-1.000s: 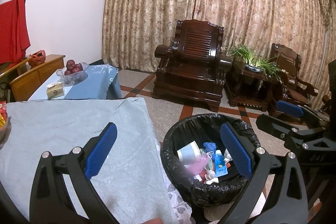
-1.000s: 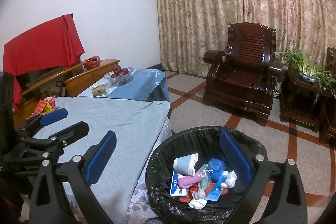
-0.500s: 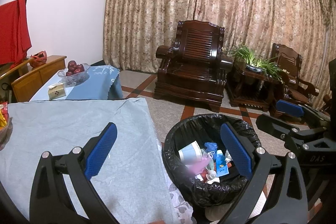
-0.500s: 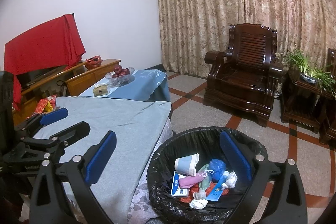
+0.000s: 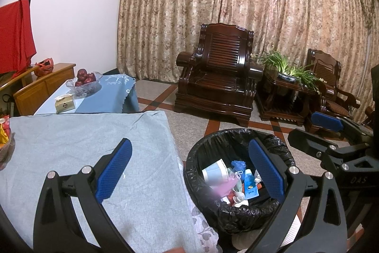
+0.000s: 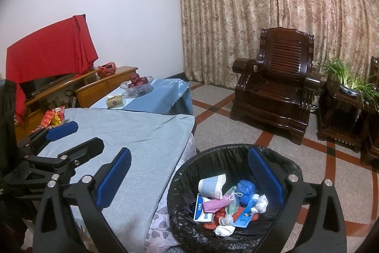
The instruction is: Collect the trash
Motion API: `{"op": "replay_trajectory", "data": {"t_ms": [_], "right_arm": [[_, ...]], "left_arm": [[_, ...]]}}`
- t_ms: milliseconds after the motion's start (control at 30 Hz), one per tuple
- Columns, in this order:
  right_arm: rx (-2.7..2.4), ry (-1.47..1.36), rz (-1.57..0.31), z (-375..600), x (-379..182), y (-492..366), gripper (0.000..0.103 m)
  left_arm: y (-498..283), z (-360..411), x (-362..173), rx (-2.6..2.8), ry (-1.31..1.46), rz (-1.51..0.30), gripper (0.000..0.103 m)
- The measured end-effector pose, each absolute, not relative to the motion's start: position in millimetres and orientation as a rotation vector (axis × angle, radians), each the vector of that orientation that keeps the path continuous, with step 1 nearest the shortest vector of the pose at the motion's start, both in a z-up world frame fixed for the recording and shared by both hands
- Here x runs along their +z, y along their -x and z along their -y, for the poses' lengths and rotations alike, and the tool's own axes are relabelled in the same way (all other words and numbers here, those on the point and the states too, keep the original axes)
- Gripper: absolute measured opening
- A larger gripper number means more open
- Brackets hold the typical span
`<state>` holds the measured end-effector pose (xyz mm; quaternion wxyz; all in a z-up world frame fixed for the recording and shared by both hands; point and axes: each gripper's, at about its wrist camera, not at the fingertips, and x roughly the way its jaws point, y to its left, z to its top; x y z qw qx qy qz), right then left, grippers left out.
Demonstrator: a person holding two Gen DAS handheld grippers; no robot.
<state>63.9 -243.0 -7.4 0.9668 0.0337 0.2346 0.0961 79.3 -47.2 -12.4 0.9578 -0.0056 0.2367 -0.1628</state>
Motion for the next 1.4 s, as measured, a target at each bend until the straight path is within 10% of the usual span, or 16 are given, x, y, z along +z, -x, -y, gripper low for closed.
{"op": "replay_trajectory", "data": {"t_ms": [1400], "right_arm": [[0.197, -0.069, -0.478, 238.3, -6.8, -63.6, 0.097]], "left_arm": [[-79.3, 42.4, -9.6, -0.328, 0.009, -0.483, 0.096]]}}
